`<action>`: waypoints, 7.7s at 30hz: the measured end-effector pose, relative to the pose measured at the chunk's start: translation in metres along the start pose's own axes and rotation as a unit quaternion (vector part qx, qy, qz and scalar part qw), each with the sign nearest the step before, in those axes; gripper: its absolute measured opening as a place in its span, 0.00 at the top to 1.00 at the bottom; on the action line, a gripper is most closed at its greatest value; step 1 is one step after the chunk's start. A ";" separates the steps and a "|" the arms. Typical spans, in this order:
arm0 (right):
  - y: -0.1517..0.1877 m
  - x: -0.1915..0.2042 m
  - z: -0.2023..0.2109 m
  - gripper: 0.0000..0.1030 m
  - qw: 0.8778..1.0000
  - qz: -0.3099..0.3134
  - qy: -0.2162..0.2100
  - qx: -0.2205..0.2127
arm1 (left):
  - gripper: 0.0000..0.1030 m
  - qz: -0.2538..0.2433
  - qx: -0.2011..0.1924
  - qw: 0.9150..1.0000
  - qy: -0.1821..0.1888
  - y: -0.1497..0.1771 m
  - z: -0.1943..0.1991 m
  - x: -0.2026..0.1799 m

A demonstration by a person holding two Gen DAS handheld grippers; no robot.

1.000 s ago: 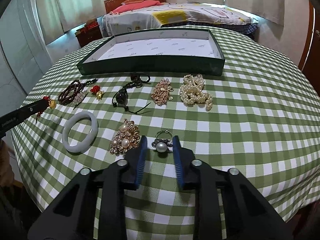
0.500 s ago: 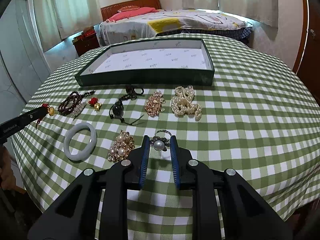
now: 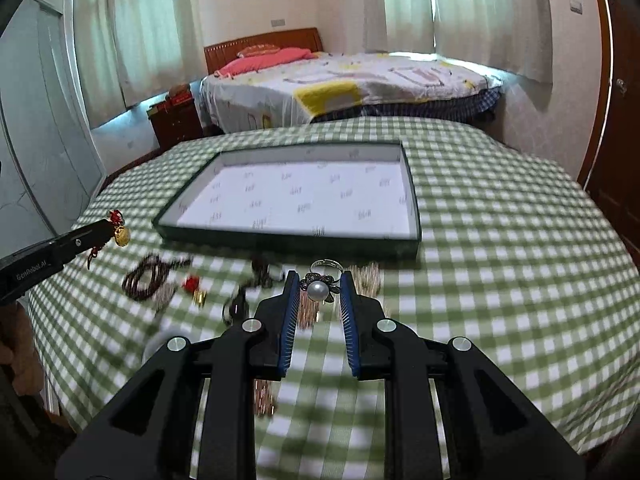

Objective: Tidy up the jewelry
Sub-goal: 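Carry the tassel with the left gripper and ring with the right into the box, open both, then grasp the gold pearl brooch with the right gripper while the left gripper moves toward the white bangle, then close the left gripper on the white jade bangle while the right gripper holds the brooch, then carry the bangle with the left gripper and brooch with the right into the box, open both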

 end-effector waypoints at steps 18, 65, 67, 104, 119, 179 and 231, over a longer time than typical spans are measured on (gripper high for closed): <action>-0.050 -0.021 -0.105 0.80 0.999 0.002 0.025 0.027 | 0.90 -0.008 0.025 1.000 -0.002 -0.050 -0.112 0.016; 0.063 0.012 -0.017 0.54 0.999 0.002 -0.012 0.046 | 0.46 0.006 0.013 0.999 -0.043 0.046 -0.013 0.003; 0.072 0.016 -0.016 0.54 0.998 0.006 -0.015 0.053 | 0.46 0.012 0.019 0.999 -0.045 0.055 -0.006 0.005; 0.089 0.015 -0.011 0.85 0.997 0.025 -0.015 0.073 | 0.46 -0.001 0.053 0.998 -0.025 0.091 -0.002 -0.018; 0.082 -0.014 0.001 0.85 0.998 -0.003 -0.008 0.056 | 0.36 -0.060 0.070 0.996 0.013 0.095 -0.022 -0.070; -0.057 0.036 0.008 0.85 0.996 0.029 -0.048 -0.067 | 0.34 -0.037 -0.053 0.998 -0.011 -0.037 -0.023 -0.041; -0.052 -0.004 -0.115 0.64 0.998 -0.033 -0.034 0.029 | 0.27 -0.031 0.040 0.999 0.013 -0.034 -0.148 -0.034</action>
Point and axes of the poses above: each gripper's, at about its wrist camera, not at the fingertips, and z roughly against the way its jaws point, x to its left, y to its underside, the point moved 6 cm from there along -z, roughly the way its jaws point, and after that the axes turned 11 degrees about -z, right-handed, at the moved point
